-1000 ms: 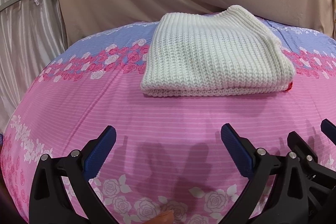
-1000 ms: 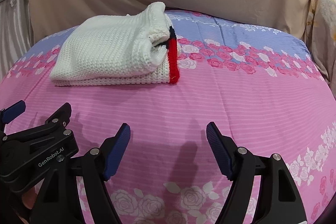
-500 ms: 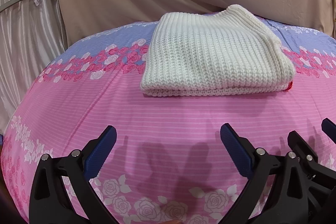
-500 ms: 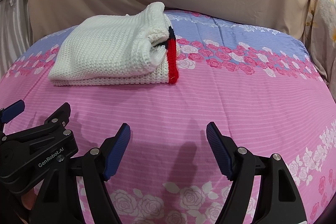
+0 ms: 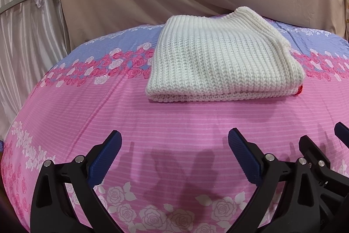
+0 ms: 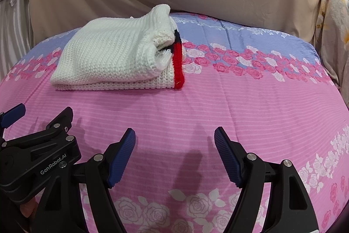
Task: Fold small clothes
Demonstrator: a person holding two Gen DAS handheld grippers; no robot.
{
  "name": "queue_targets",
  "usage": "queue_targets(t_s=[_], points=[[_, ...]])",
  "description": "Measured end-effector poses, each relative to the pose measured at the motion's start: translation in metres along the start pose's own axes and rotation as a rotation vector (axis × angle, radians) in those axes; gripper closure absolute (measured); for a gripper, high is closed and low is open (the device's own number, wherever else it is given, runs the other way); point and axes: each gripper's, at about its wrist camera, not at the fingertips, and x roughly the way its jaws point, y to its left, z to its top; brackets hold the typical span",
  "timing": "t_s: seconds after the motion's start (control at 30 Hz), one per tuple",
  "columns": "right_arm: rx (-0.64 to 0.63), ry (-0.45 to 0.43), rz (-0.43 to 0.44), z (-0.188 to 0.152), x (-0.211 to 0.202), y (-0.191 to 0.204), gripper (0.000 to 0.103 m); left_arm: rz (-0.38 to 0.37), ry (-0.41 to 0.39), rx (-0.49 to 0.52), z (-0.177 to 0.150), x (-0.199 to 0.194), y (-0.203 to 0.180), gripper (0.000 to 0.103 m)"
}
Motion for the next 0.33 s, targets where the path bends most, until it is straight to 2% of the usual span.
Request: queue_targets(t_s=[0.33], points=[[-0.01,-0.006,0.005,0.0001,-0.0007,-0.0021,0.03,0.011,-0.007,0.018,0.0013,-0.0029,-0.0035,0.012]])
